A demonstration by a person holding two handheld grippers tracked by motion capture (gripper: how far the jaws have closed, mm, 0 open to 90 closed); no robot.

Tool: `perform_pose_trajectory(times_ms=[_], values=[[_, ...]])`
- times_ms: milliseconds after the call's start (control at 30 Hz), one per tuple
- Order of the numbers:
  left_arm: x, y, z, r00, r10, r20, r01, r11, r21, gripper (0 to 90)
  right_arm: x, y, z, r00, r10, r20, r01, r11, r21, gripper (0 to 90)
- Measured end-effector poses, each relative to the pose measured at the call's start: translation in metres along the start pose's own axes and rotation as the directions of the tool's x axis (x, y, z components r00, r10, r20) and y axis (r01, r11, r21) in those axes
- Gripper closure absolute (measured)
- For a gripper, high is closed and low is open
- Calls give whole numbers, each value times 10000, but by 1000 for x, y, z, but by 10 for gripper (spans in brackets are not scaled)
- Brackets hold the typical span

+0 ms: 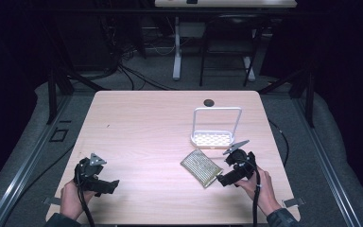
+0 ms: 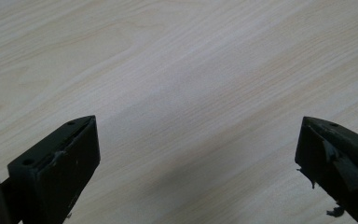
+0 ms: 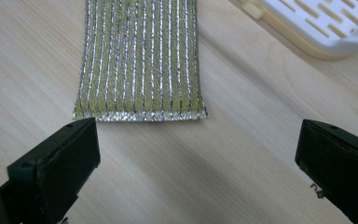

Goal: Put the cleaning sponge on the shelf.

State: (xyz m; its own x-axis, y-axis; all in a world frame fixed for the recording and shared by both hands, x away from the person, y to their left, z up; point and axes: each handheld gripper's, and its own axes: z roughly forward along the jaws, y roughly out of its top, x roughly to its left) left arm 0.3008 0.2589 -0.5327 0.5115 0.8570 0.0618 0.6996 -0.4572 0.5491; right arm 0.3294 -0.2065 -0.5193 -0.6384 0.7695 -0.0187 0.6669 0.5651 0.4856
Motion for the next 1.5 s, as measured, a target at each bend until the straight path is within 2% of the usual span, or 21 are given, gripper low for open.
perform_pose_trajectory(times_ms=[400, 533, 833, 1033, 1133, 1500], values=[[0, 0, 1, 10000, 44, 23, -44, 10000, 22, 0, 12, 22, 22, 9985, -467, -288, 474, 9986, 240, 0], [0, 0, 1, 10000, 31, 21, -31, 10000, 29, 0, 21, 32, 33, 9964, -739, -407, 757, 9961, 457, 0], [-1, 0, 1, 10000, 83, 28, -83, 10000, 9, 0, 29, 43, 56, 9930, -1038, -562, 1088, 9894, 957, 19], [-1, -1, 0, 9999, 98, 39, -98, 9999, 26, 0, 31, 46, 62, 9935, -1049, -434, 1091, 9881, 1084, 63], [-1, 0, 1, 10000, 47, 43, -47, 10000, 23, 0, 31, 47, 67, 9942, -1013, -364, 1053, 9854, 1342, 71], [-2, -1, 1, 10000, 56, 17, -56, 9999, 111, 0, 32, 46, 69, 9950, -895, -453, 955, 9837, 1522, 131]])
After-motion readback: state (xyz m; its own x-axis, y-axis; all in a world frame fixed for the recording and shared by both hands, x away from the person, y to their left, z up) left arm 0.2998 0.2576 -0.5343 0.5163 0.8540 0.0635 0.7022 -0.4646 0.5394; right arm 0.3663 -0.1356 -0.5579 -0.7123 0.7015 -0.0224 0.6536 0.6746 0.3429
